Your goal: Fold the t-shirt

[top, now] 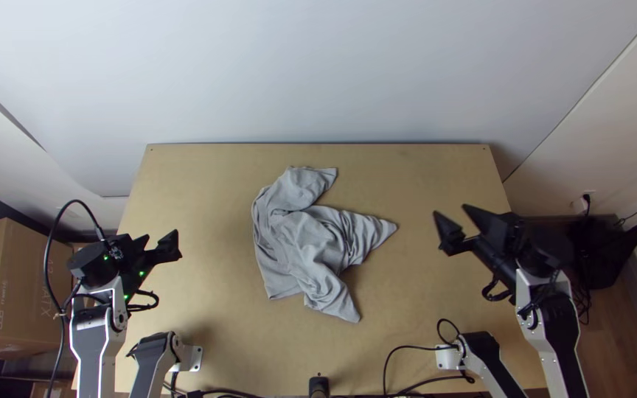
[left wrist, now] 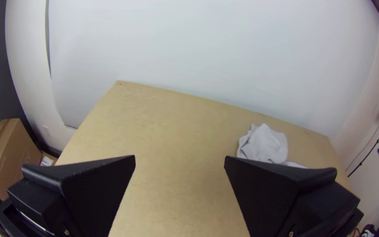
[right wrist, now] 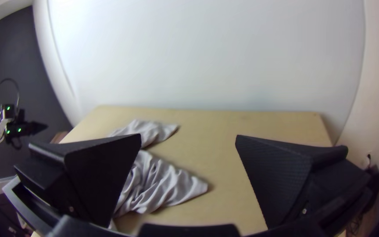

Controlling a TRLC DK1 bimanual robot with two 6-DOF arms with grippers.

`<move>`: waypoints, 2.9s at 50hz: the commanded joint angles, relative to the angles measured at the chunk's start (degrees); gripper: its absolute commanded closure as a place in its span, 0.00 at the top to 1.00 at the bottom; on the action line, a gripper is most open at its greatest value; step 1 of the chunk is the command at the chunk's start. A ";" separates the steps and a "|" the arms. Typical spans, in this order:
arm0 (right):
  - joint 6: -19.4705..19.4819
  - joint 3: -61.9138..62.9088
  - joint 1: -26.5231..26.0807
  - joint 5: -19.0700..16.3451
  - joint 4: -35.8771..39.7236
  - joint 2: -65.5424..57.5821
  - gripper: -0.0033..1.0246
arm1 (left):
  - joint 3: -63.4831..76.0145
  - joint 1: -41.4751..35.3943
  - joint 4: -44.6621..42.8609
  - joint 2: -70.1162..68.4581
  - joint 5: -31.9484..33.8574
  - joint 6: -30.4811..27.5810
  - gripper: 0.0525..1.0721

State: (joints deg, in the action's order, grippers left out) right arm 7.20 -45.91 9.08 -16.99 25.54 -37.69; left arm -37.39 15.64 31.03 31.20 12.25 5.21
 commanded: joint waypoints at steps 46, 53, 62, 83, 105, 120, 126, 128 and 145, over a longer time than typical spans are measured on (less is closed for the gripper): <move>-9.49 -3.75 56.66 11.90 5.57 -23.74 0.90 | -8.58 -5.62 13.27 4.39 7.52 6.92 0.96; -12.30 -3.13 58.51 11.90 2.85 -26.64 0.89 | -7.00 -5.53 12.22 3.96 7.44 6.65 0.96; -13.09 -1.11 59.30 11.90 -3.39 -30.60 0.81 | -6.73 -5.53 10.55 4.48 7.26 6.65 0.96; -12.48 1.35 58.95 11.81 -16.57 -42.02 0.81 | -5.42 -5.53 10.02 4.83 7.00 4.98 0.96; -12.39 5.22 51.83 9.52 -28.00 -51.08 0.81 | -6.56 -5.71 9.58 7.47 6.91 4.10 0.96; -10.98 6.54 50.77 9.17 -31.69 -50.55 0.12 | -7.79 -5.71 10.81 8.00 6.91 4.10 0.96; -10.72 7.94 51.56 9.17 -32.04 -47.21 0.11 | -7.88 -5.71 11.16 7.91 6.91 4.02 0.96; -10.63 8.91 51.74 9.26 -32.31 -45.72 0.03 | -7.88 -5.79 11.25 7.91 6.91 4.02 0.96; -1.23 -6.12 47.52 9.08 -23.17 -38.95 0.03 | -7.53 -9.84 15.29 7.21 6.73 1.12 0.95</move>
State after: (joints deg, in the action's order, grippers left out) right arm 2.72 -44.16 58.43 -7.53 1.61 -79.94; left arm -43.75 7.38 44.64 38.74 18.90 8.43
